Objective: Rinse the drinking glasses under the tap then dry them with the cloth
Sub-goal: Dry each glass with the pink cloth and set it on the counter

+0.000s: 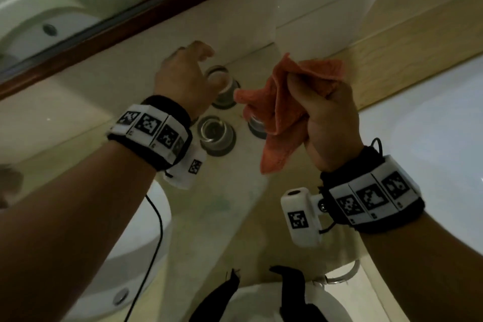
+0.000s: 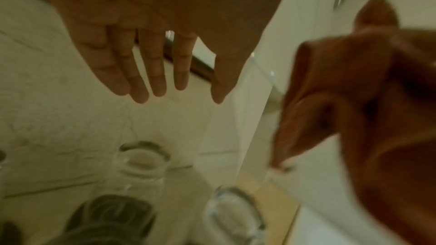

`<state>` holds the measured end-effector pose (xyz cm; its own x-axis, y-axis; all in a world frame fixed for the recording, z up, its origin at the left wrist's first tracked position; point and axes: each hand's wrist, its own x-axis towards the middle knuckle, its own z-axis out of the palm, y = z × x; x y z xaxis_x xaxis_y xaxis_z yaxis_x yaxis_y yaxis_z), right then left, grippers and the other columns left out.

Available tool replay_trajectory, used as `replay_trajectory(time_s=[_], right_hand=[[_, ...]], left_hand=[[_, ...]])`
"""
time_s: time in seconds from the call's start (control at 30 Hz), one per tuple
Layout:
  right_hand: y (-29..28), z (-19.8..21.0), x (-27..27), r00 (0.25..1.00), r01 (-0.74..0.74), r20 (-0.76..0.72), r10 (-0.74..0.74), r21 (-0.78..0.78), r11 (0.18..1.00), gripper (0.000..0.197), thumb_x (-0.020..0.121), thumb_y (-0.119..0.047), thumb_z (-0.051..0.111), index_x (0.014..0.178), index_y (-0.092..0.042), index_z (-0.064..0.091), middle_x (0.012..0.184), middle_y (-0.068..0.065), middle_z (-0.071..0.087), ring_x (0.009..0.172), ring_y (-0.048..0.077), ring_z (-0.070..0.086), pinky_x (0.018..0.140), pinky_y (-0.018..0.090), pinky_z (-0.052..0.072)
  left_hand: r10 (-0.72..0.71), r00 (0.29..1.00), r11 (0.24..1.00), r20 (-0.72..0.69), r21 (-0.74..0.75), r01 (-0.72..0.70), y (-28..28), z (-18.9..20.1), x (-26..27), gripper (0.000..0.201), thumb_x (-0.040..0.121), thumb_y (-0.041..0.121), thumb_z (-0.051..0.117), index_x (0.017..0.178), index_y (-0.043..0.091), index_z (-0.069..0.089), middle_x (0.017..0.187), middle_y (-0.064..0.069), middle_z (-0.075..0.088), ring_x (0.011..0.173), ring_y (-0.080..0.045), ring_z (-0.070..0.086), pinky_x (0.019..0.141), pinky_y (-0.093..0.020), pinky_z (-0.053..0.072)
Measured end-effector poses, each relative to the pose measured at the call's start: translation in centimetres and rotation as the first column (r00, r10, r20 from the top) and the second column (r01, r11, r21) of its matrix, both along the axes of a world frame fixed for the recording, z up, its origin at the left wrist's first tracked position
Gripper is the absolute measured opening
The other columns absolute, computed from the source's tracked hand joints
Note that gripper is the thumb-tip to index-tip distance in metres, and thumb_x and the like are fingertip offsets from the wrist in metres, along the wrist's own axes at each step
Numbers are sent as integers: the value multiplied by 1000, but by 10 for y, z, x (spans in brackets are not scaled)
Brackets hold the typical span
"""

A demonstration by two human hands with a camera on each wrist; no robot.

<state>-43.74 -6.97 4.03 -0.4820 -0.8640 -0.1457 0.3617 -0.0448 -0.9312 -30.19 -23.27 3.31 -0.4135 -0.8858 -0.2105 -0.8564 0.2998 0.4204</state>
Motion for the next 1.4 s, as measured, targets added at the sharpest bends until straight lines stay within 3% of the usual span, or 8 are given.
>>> replay_trajectory(time_s=[0.3, 0.47, 0.57, 0.67, 0.8, 1.0, 1.23, 1.4], right_hand=[[2, 44, 71, 871, -491, -106, 480, -220, 843, 18, 79, 0, 71, 87, -17, 73, 93, 9, 74, 95, 28, 72, 85, 37, 59], [7, 69, 124, 782, -619, -147, 605, -295, 728, 35, 61, -29, 88, 90, -24, 67, 84, -12, 74, 84, 3, 69, 77, 22, 55], [15, 86, 159, 723, -689, -232, 651, -316, 653, 18, 72, -34, 81, 88, -36, 74, 85, -20, 73, 83, -5, 67, 78, 16, 52], [24, 98, 193, 680, -733, -314, 663, -274, 622, 16, 85, -30, 67, 83, -44, 75, 79, -28, 70, 76, -10, 64, 74, 11, 49], [36, 107, 245, 673, -723, -403, 620, -183, 666, 9, 79, -42, 67, 76, -45, 76, 73, -23, 71, 73, -6, 65, 72, 15, 50], [56, 111, 337, 636, -746, -381, 670, -82, 661, 40, 77, -54, 68, 98, -20, 65, 80, -18, 72, 74, -1, 68, 65, 14, 51], [79, 118, 451, 571, -735, -547, 612, -7, 679, 51, 70, -51, 75, 108, -18, 67, 101, -3, 75, 97, 16, 71, 86, 40, 58], [84, 129, 502, 626, -659, -608, 489, -77, 748, 41, 62, -49, 83, 89, -22, 66, 83, -5, 75, 77, 8, 71, 68, 22, 57]], left_hand=[[298, 764, 856, -573, 515, 52, 97, 83, 75, 48, 90, 47, 49, 59, 22, 74, 58, 7, 69, 56, -2, 65, 56, -17, 51], [441, 684, 838, -582, 539, -82, 127, 93, 136, 28, 99, 35, 53, 90, 15, 71, 90, -13, 68, 82, -22, 65, 65, -28, 57], [446, 600, 871, -665, 476, -120, 150, 100, 175, 17, 102, 10, 50, 103, 1, 65, 62, 1, 66, 55, -5, 60, 46, -12, 46], [345, 567, 938, -748, 249, -243, 167, 102, 215, 6, 94, 6, 63, 92, 1, 64, 55, 7, 59, 44, 3, 48, 45, -11, 38], [274, 480, 892, -833, 35, -450, 189, 111, 279, 16, 89, 18, 67, 81, 6, 61, 75, -29, 60, 61, -24, 56, 55, -37, 49], [199, 404, 739, -893, -134, -661, 226, 131, 372, 10, 90, 23, 65, 80, 22, 62, 71, -12, 67, 66, -29, 64, 61, -47, 55], [142, 314, 848, -939, -48, -527, 255, 136, 460, 6, 95, 11, 64, 90, 8, 66, 75, -4, 74, 67, -16, 72, 60, -28, 56], [143, 226, 918, -964, 43, -395, 268, 136, 515, 28, 96, 28, 60, 99, 4, 74, 82, -8, 72, 71, -25, 66, 62, -38, 51]])
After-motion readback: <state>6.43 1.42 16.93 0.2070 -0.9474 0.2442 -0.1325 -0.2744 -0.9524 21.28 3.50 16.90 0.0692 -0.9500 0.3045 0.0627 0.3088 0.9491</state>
